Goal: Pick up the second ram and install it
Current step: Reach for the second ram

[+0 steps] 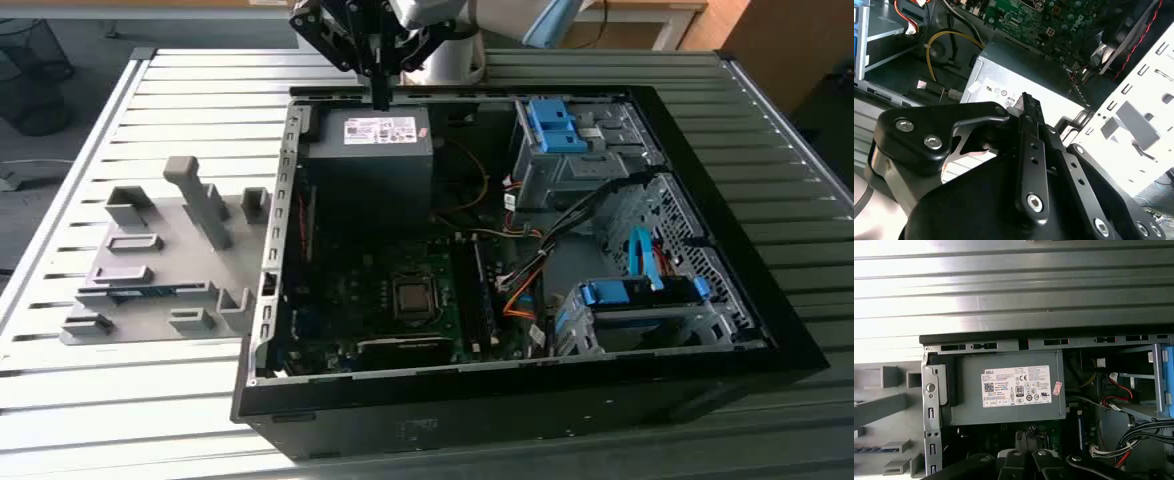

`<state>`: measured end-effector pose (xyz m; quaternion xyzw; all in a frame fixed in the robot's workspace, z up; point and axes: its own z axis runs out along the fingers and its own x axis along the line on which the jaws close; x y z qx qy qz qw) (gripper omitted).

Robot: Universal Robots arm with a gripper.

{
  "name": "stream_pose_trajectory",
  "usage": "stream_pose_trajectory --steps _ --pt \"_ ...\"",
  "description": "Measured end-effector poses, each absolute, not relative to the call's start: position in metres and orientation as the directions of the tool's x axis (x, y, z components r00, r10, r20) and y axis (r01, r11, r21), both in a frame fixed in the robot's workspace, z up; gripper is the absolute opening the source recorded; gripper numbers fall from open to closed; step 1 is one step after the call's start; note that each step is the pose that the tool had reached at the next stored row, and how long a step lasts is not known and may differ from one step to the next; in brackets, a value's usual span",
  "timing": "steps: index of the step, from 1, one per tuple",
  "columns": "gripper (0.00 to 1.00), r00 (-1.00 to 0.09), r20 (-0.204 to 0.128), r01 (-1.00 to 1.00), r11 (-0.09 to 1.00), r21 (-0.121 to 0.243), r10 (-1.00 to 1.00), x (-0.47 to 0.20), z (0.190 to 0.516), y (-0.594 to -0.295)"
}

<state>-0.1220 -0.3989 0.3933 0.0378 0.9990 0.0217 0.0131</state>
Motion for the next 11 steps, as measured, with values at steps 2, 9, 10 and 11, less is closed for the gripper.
stream_pose_trajectory --steps 2,9,10,11 --pt "0.11 -0.997 -0.024 0.075 0.996 0.044 0.076 -0.1220 0.3933 -0.3989" --pt "0.11 -0.997 -0.024 0.075 0.996 0.044 0.076 -0.1238 0.3932 -0.3989" --pt "0.11 -0.997 -0.024 0.075 0.996 0.044 0.076 -0.1244 0.3932 -0.3989" --pt "0.11 -0.997 -0.024 0.075 0.996 0.044 0.076 -0.1250 0.3931 -0.3989"
